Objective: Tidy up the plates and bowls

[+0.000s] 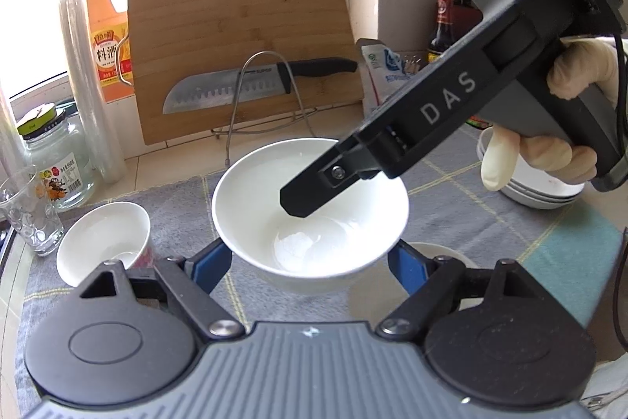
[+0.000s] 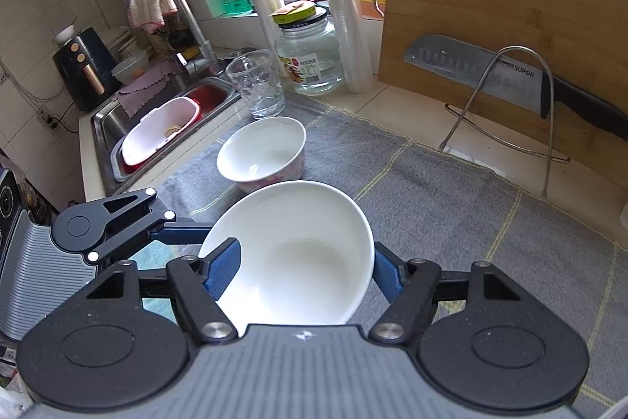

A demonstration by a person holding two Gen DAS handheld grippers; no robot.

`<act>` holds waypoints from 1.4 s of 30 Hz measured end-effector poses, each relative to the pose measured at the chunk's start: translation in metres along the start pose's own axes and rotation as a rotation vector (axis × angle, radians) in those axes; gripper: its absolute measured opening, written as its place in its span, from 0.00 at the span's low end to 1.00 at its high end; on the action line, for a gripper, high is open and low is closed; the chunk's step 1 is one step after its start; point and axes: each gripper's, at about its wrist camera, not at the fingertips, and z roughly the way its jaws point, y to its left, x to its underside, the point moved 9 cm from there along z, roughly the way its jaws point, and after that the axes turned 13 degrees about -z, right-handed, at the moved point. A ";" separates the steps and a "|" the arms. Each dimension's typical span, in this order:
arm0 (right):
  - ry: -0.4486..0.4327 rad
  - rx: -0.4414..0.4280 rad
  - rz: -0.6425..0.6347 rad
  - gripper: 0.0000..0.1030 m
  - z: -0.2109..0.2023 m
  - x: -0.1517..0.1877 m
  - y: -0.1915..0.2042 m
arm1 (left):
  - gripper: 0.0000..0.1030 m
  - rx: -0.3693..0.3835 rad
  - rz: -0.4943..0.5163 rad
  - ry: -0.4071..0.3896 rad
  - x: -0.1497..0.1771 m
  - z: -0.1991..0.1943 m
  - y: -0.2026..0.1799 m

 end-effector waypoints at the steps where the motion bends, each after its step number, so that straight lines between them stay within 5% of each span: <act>1: -0.002 0.000 -0.001 0.74 -0.003 0.002 0.002 | 0.84 0.001 0.001 -0.002 0.001 -0.002 -0.002; 42: 0.038 0.031 0.104 0.74 -0.027 0.076 0.018 | 0.84 0.070 0.014 0.120 0.045 -0.014 -0.052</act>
